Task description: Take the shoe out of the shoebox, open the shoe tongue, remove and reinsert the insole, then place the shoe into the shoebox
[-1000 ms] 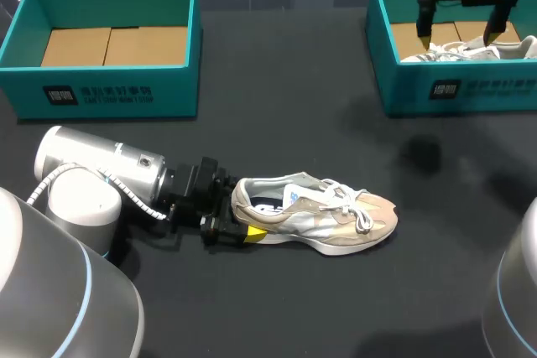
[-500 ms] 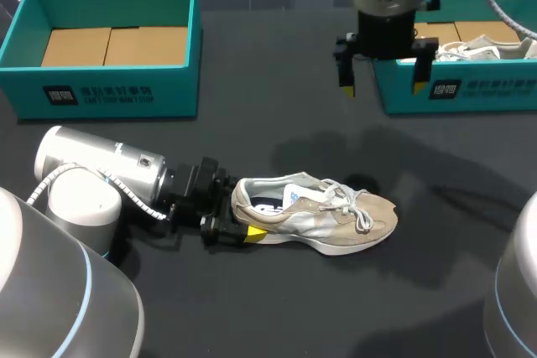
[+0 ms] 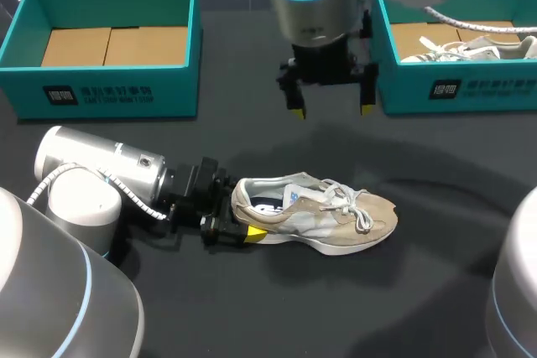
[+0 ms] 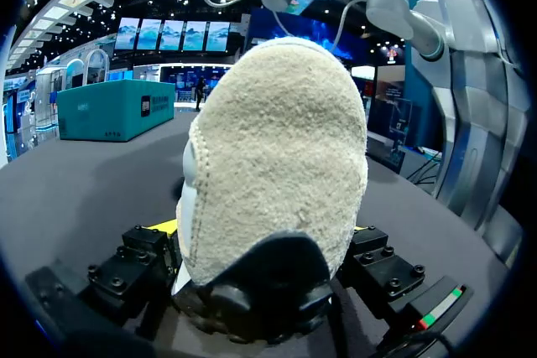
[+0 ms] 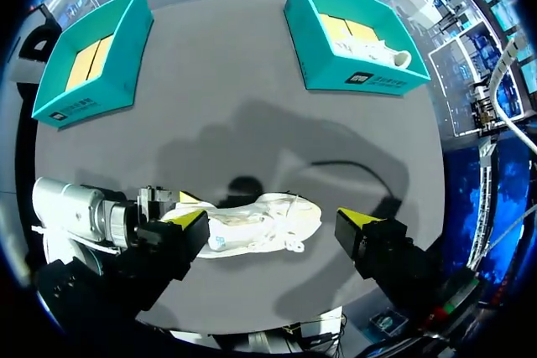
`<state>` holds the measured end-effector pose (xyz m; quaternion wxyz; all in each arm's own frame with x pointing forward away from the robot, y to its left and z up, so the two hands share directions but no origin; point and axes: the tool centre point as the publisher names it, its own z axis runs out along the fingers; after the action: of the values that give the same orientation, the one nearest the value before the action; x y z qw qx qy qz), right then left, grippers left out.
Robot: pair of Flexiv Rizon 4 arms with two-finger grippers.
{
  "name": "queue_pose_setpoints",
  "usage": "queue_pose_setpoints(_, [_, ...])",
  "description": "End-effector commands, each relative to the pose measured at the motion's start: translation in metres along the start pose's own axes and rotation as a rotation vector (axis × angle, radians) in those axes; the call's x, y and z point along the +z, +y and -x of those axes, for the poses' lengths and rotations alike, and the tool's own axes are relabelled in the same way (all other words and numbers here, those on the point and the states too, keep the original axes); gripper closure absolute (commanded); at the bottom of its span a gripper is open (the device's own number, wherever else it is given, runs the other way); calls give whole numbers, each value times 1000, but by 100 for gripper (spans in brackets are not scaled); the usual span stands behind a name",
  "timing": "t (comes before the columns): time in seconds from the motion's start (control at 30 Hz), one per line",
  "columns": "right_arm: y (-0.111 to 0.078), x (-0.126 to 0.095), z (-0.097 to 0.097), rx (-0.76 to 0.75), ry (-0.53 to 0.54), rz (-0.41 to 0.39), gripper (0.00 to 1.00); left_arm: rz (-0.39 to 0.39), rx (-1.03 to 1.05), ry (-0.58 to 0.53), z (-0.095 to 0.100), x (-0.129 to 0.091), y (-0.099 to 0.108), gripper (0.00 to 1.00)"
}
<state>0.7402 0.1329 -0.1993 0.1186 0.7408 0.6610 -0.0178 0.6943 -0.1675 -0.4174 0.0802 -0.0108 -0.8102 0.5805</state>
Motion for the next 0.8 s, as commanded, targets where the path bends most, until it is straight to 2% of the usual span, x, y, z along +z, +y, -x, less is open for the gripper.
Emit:
queue_pose_setpoints(0.03, [-13, 8, -32, 8, -126, 3, 0, 0, 0, -1, -1, 2, 1, 100])
queue_pose_setpoints(0.47, [-57, 18, -71, 35, -134, -3, 0, 0, 0, -1, -1, 2, 1, 100])
queue_pose_setpoints(0.8, [-86, 36, -82, 36, -153, 17, 0, 0, 0, -1, -1, 2, 1, 100])
